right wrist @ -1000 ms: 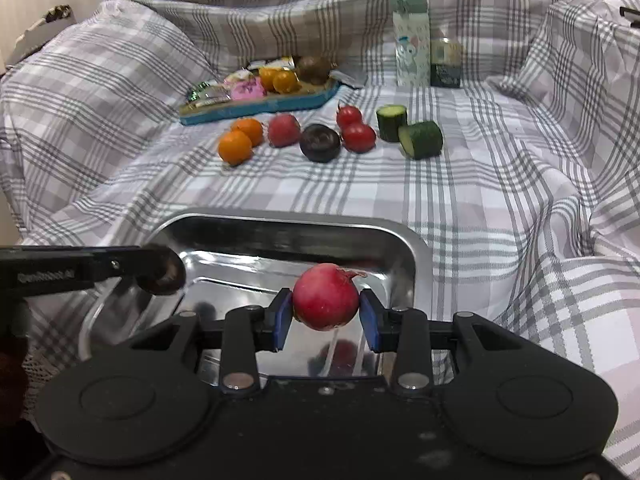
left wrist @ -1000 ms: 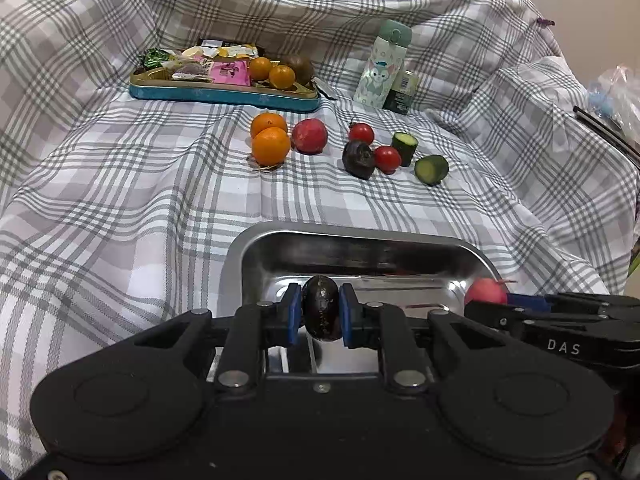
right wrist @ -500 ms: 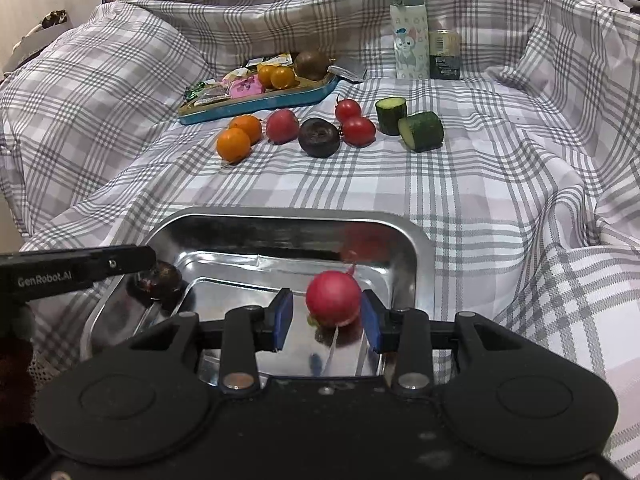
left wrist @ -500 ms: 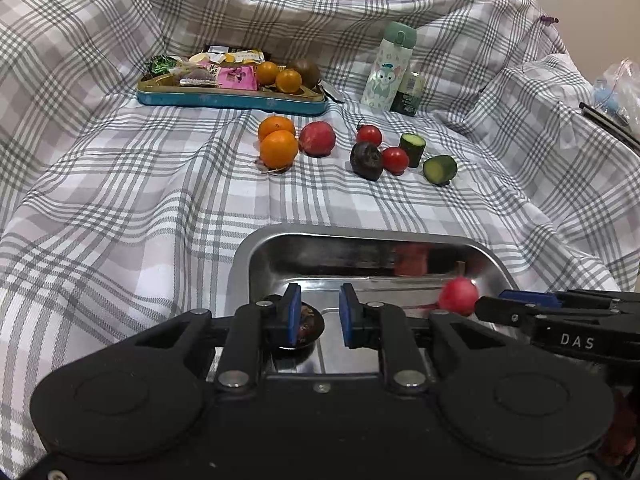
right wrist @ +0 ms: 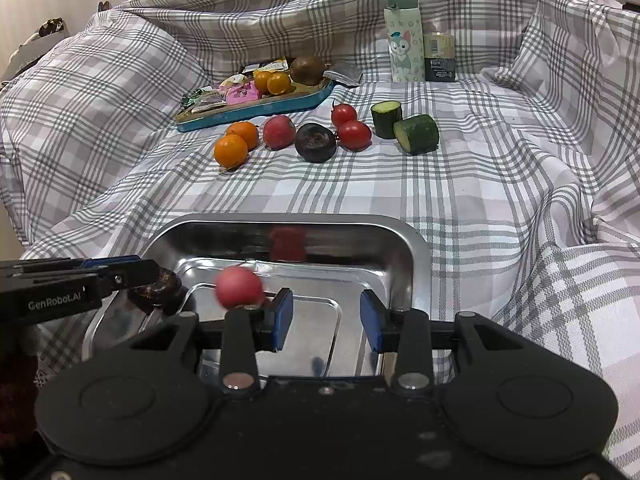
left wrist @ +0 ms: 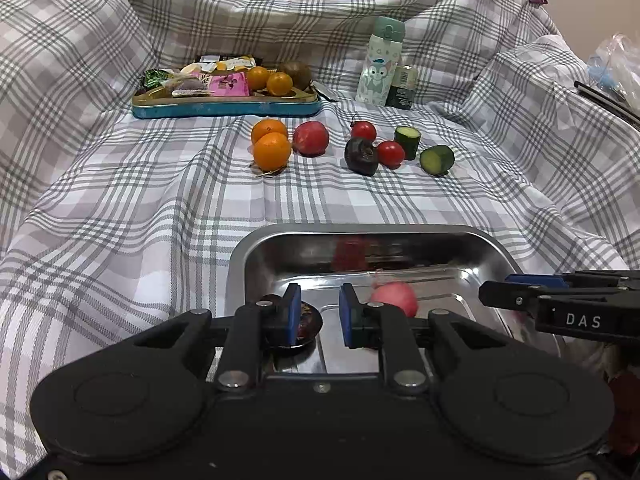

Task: Organize fruits
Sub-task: 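Open both grippers to drop the plum and radish into the tray, then grasp the orange with the left gripper while the right gripper reaches the cucumber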

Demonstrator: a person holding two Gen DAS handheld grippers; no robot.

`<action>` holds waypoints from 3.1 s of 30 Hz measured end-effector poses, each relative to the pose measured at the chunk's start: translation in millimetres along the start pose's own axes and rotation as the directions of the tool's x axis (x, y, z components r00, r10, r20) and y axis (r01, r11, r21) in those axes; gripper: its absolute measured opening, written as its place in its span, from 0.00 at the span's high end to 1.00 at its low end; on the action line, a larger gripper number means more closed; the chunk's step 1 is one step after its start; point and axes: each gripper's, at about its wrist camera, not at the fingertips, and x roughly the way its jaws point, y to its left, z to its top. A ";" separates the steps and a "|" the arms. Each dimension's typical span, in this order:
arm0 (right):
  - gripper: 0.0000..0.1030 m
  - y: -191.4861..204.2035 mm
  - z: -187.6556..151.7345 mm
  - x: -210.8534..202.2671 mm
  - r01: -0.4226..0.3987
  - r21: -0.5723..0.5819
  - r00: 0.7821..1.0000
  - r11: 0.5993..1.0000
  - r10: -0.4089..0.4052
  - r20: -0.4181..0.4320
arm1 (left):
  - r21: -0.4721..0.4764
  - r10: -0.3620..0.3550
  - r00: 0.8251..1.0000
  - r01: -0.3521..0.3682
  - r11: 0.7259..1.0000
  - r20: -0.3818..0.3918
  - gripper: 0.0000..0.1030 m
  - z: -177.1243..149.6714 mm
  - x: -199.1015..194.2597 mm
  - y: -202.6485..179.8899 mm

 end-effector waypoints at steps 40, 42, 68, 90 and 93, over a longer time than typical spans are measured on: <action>0.58 -20.3 70.4 8.1 0.073 -0.060 0.992 0.996 -0.066 0.108 | 0.118 0.091 0.981 -0.112 0.987 0.170 0.70 81.1 0.7 -21.6; 0.58 -24.6 79.0 12.6 0.087 -0.049 0.988 0.995 -0.080 0.131 | 0.090 0.101 0.979 -0.119 0.989 0.179 0.70 89.6 7.6 -16.8; 0.57 -68.0 130.2 92.9 0.135 0.165 0.964 0.977 -0.168 0.207 | -0.025 0.104 0.992 -0.102 0.994 0.075 0.69 109.9 105.6 32.7; 0.57 -70.1 135.1 116.1 0.162 0.169 0.975 0.972 -0.184 0.124 | 0.101 -0.134 0.991 0.131 0.986 0.023 0.59 103.8 108.3 12.6; 0.57 -71.8 135.4 117.8 0.160 0.178 0.977 0.971 -0.181 0.110 | 0.091 -0.179 0.984 0.178 0.980 -0.001 0.59 103.3 108.4 13.5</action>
